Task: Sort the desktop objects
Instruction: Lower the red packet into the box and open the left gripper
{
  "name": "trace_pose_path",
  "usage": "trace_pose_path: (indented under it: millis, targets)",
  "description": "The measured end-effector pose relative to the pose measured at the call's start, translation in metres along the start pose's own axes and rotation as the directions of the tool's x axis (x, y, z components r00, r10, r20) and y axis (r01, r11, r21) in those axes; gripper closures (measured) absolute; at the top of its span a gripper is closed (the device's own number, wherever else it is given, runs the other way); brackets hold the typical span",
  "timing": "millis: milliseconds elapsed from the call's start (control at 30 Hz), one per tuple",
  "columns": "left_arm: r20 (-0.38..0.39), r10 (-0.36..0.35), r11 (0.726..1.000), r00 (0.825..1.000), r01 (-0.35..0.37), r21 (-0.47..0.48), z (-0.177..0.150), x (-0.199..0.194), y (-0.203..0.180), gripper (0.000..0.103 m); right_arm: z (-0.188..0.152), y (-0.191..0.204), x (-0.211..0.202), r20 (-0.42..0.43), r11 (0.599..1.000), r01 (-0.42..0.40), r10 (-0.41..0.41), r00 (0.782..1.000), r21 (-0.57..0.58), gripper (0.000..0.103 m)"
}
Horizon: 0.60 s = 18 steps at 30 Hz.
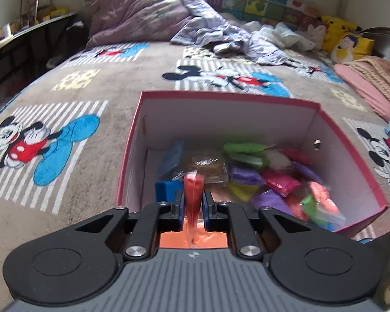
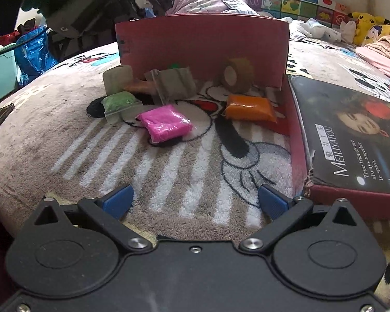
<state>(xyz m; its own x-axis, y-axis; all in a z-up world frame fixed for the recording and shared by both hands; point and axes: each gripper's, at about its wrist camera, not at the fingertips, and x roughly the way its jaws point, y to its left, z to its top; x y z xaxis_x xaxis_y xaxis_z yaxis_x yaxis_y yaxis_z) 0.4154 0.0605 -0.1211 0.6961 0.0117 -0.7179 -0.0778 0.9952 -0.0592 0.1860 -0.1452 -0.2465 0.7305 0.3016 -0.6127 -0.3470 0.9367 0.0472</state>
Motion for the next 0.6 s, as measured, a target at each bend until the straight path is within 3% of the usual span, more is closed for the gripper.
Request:
trace_pose_path:
  millis: [267,300,367,400,600]
  targets:
    - [0.031,0.018,0.998,0.999,-0.019,0.054,-0.003,-0.022,-0.006,0.088,0.000,-0.002,-0.002,-0.002,1.000,-0.016,0.016,1.000,-0.012,0.000]
    - [0.036,0.014,0.998,0.999,-0.016,0.062,-0.003,-0.026,-0.007,0.085,0.001,-0.002,-0.003,-0.004,1.000,-0.020,0.020,1.000,-0.015,0.001]
    - [0.055,0.013,0.998,0.998,-0.016,0.062,-0.003,-0.036,-0.007,0.053,0.001,-0.003,-0.004,-0.007,0.999,-0.027,0.027,1.000,-0.021,0.001]
    - [0.066,0.010,0.998,0.998,-0.014,0.054,-0.004,-0.042,-0.006,0.047,0.002,-0.003,-0.005,-0.009,0.999,-0.031,0.031,0.999,-0.024,0.001]
    - [0.140,-0.032,0.999,0.990,0.027,0.041,-0.016,-0.084,-0.010,0.046,0.010,-0.021,-0.022,-0.042,0.990,-0.131,0.133,0.990,0.056,0.001]
